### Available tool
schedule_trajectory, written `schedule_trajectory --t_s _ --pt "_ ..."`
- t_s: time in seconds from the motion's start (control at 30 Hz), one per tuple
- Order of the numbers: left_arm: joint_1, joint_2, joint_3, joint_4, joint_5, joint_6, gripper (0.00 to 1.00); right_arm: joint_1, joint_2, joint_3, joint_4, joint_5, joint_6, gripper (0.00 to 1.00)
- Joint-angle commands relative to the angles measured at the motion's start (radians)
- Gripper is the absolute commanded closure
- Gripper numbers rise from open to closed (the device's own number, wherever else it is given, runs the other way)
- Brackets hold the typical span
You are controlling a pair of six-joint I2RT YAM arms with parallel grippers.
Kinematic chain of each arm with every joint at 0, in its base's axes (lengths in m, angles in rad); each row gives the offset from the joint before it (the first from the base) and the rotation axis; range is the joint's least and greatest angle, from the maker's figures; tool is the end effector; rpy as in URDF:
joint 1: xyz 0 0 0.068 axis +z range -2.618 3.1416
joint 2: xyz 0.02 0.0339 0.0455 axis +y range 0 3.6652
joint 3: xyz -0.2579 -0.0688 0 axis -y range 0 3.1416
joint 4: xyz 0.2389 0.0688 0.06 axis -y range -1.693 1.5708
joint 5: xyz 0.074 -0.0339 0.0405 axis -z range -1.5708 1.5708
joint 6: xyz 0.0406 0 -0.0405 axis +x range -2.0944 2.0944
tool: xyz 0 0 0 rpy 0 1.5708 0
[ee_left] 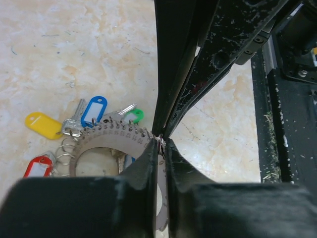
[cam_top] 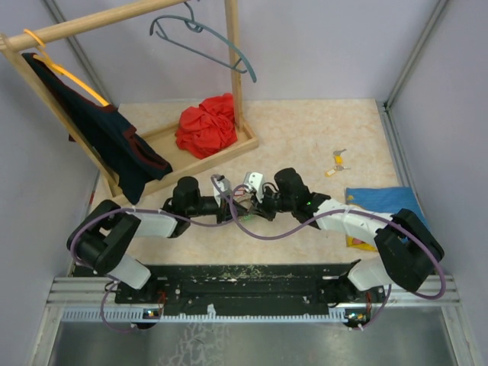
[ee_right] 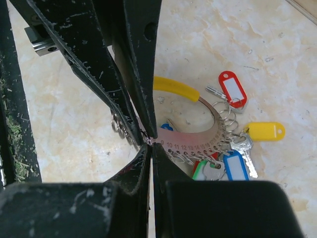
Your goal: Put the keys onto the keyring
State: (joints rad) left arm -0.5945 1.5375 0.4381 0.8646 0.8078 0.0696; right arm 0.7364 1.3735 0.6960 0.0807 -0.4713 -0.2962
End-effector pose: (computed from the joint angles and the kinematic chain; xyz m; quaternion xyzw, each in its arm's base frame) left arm 0.2094 -0.1770 0.1619 0.4655 0.6031 -0.4457 0.4700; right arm 0.1983 0.2046 0.2015 -0.5192 0.6934 0.3007 0.3990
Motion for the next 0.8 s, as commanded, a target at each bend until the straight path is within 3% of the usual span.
schedule_trajectory --t_s 0.0,0.23,0.47,0.77 --pt "0.005 0.025 0.033 -0.057 0.084 0.038 0.98 -0.011 -0.025 0.044 0.063 -0.027 -0.012 1.0" --pt "0.007 0.026 0.036 -0.092 0.091 0.049 0.96 -0.017 -0.04 0.036 0.068 -0.021 -0.01 1.0" --pt "0.007 0.02 0.036 -0.118 0.074 0.048 0.8 -0.019 -0.064 0.025 0.081 -0.03 -0.006 1.0" --pt "0.007 0.034 0.05 -0.147 0.082 0.035 0.79 -0.019 -0.068 0.019 0.09 -0.039 0.002 1.0"
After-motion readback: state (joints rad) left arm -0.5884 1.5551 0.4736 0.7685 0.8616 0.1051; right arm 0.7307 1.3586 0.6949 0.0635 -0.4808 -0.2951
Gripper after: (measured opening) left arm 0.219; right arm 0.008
